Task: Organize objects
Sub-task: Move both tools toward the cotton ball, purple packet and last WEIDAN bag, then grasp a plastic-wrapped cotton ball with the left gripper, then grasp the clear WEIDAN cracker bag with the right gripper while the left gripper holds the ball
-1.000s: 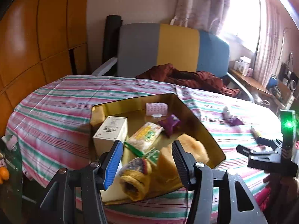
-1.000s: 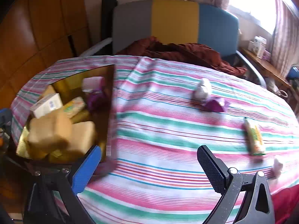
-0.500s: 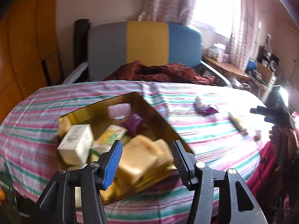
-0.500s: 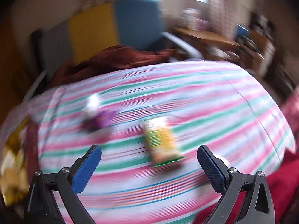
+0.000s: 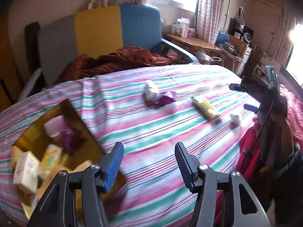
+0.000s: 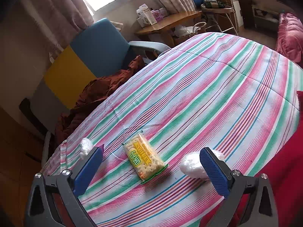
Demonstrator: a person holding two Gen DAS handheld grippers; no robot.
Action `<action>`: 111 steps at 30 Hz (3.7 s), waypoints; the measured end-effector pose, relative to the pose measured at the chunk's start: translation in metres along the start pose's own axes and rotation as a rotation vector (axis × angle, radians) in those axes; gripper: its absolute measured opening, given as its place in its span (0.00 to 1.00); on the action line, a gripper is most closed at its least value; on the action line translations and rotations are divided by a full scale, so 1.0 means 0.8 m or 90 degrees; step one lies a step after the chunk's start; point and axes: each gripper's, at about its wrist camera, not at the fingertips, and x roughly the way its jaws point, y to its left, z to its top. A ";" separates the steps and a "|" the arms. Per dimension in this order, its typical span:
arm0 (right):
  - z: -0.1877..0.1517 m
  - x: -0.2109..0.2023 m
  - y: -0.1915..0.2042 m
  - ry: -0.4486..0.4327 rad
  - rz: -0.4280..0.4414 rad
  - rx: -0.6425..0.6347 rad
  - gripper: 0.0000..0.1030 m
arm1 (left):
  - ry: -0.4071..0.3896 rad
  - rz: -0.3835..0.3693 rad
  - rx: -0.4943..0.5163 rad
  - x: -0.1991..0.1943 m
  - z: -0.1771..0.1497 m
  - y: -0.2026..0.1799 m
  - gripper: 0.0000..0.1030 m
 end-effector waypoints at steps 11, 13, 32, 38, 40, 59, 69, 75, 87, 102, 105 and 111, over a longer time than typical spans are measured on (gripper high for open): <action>-0.002 0.012 -0.003 0.028 0.045 0.004 1.00 | 0.104 -0.053 -0.119 0.113 0.081 0.003 0.60; -0.003 0.010 -0.005 0.028 0.053 0.007 1.00 | 0.116 -0.053 -0.140 0.135 0.095 0.009 0.60; -0.003 0.028 -0.003 0.076 0.102 0.007 1.00 | 0.178 -0.005 -0.112 0.310 0.182 0.011 0.41; -0.004 0.031 -0.001 0.083 0.104 -0.001 1.00 | 0.184 0.007 -0.120 0.321 0.165 0.025 0.33; -0.005 0.031 0.000 0.086 0.103 -0.007 1.00 | 0.183 0.018 -0.117 0.312 0.157 0.026 0.33; 0.039 0.013 -0.024 0.162 0.017 -0.111 1.00 | 0.200 -0.043 -0.008 0.186 0.013 -0.061 0.33; 0.015 0.061 -0.033 0.301 -0.157 -0.354 0.92 | 0.183 -0.050 0.024 0.171 -0.014 -0.062 0.33; -0.005 0.084 -0.009 0.344 -0.246 -0.507 0.84 | 0.184 -0.056 0.017 0.170 -0.017 -0.061 0.35; 0.006 0.091 -0.019 0.344 -0.228 -0.470 0.84 | 0.164 -0.073 0.003 0.166 -0.025 -0.055 0.35; 0.002 0.136 0.065 0.326 -0.115 -0.432 0.88 | 0.153 -0.096 -0.030 0.165 -0.027 -0.043 0.35; -0.005 0.167 0.065 0.344 -0.144 -0.423 0.88 | 0.151 -0.102 -0.035 0.165 -0.028 -0.041 0.35; -0.004 0.178 0.039 0.338 -0.129 -0.374 1.00 | 0.147 -0.112 -0.047 0.165 -0.028 -0.038 0.35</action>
